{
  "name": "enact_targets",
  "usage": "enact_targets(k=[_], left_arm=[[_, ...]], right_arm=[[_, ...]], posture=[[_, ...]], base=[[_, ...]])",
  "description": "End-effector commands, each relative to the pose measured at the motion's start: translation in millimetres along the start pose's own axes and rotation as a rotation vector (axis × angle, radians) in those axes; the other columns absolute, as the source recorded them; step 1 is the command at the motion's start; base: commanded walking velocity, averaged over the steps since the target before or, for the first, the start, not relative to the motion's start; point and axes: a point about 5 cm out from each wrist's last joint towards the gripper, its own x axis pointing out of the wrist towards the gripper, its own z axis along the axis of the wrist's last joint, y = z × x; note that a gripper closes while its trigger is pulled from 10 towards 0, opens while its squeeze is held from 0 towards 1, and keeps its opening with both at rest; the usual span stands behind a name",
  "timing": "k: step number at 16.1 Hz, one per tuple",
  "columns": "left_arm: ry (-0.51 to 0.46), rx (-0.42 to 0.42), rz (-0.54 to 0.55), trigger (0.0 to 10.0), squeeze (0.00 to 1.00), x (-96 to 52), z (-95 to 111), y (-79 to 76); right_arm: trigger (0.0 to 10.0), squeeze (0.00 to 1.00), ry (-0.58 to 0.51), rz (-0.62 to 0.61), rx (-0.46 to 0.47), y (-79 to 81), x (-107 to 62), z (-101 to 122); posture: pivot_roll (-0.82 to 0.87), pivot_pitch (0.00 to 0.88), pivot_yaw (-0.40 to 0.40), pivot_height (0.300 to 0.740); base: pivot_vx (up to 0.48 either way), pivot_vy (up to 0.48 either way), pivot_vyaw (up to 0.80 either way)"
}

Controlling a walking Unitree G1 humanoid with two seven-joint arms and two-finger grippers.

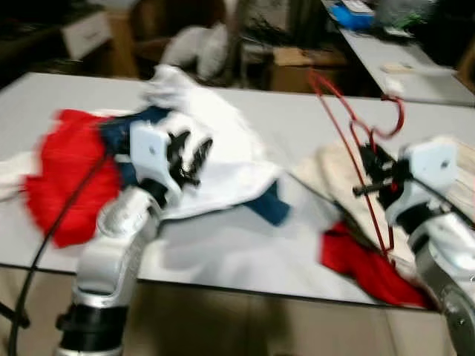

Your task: Hang hanger

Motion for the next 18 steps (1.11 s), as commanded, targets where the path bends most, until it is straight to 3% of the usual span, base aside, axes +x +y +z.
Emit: enact_targets(k=[1,4,11,13,16,18], left_arm=[[0.006,0.042,0.029,10.0,0.20,-4.7,-4,1.1],[0.048,0.075,0.040,10.0,0.21,-10.4,-17,1.1],[0.010,0.051,-0.016,10.0,0.20,3.5,-11,-9.2],[0.021,-0.007,-0.012,10.0,0.19,6.1,-13,-9.4],[0.025,0.025,0.033,10.0,0.19,5.5,-13,-4.2],[0.032,0.032,0.022,10.0,0.19,3.6,-18,-6.8]], right_arm=[[10.0,0.00,0.002,-0.015,0.016,4.2,1.0,-2],[10.0,0.00,-0.011,-0.016,0.032,9.4,3.3,-1],[10.0,0.00,-0.046,-0.035,0.041,9.9,0.6,4],[10.0,0.00,-0.065,-0.051,0.002,5.8,0.5,11],[10.0,0.00,-0.090,-0.050,-0.017,3.9,0.3,18],[10.0,0.00,-0.054,-0.112,0.086,-3.0,-1.8,8]], posture=[[-0.15,0.035,-0.024,0.740],[-0.15,0.035,-0.022,0.740],[-0.17,0.035,0.023,0.740],[-0.17,0.036,0.027,0.740],[-0.18,0.036,0.024,0.740],[-0.18,0.037,0.017,0.740]], base=[[0.000,-0.364,0.00],[0.000,-0.360,0.00],[0.000,-0.323,-0.80],[0.000,0.360,-0.80],[0.000,0.320,-0.80],[0.000,-0.146,-0.40]])
